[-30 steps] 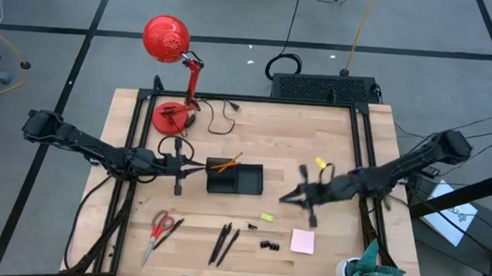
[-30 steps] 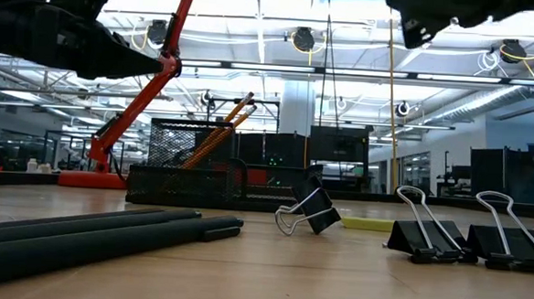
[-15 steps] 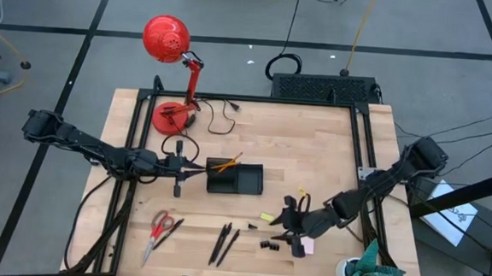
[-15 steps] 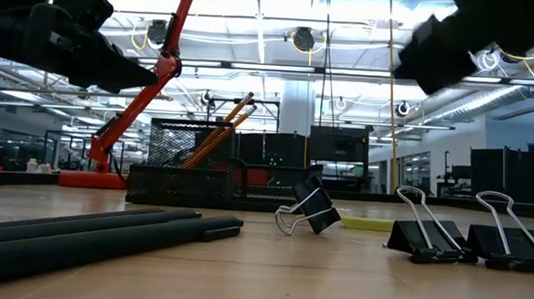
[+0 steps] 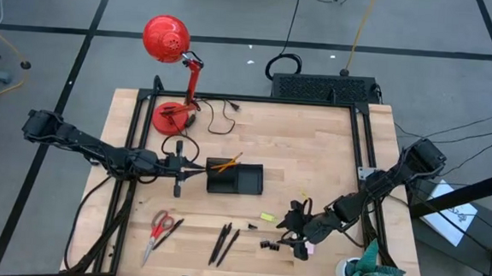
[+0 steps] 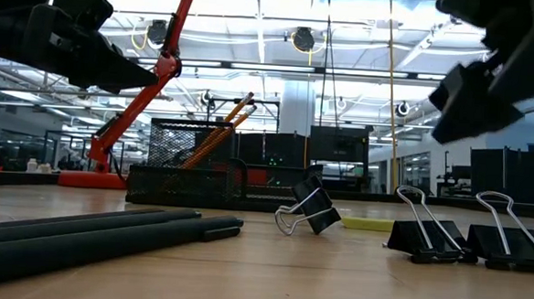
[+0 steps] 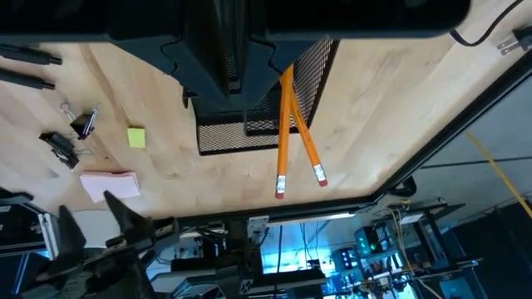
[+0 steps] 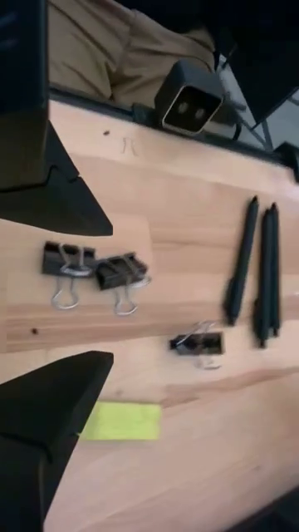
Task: Pick and place office supplies into organizer
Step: Put the right binder clip into the bottom left section of the desk organizer
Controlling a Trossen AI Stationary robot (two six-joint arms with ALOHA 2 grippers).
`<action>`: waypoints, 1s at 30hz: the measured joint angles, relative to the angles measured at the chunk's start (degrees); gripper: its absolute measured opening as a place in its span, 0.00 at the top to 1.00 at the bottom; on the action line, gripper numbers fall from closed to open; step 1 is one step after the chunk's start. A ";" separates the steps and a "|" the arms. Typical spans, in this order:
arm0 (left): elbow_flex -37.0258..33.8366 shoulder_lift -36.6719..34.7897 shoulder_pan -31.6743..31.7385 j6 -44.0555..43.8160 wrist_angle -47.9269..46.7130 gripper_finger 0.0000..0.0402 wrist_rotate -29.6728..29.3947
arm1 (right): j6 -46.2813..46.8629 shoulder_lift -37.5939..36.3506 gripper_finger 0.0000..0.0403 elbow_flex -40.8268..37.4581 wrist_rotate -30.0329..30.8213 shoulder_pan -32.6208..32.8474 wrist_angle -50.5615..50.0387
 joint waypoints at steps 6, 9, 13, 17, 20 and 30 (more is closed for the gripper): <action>0.00 0.00 0.00 -0.02 0.00 0.90 0.00 | 1.88 0.63 0.44 -1.09 0.34 1.33 2.88; 0.00 0.00 0.00 -0.21 0.00 0.90 -0.02 | 2.52 2.45 0.44 -1.25 2.37 1.58 2.78; 0.00 0.00 0.00 -0.44 0.00 0.90 0.00 | 1.70 6.14 0.44 -1.22 2.68 1.69 7.15; 0.00 0.00 0.02 -0.46 -0.24 0.90 0.00 | 2.08 8.21 0.44 -1.22 0.81 1.68 8.88; 0.00 0.00 0.03 -0.39 -0.54 0.90 0.00 | 3.60 8.60 0.44 -1.22 -0.10 1.67 8.28; 0.00 0.00 0.01 -0.31 -1.27 0.90 0.00 | 6.18 9.51 0.46 -1.18 0.19 1.67 9.48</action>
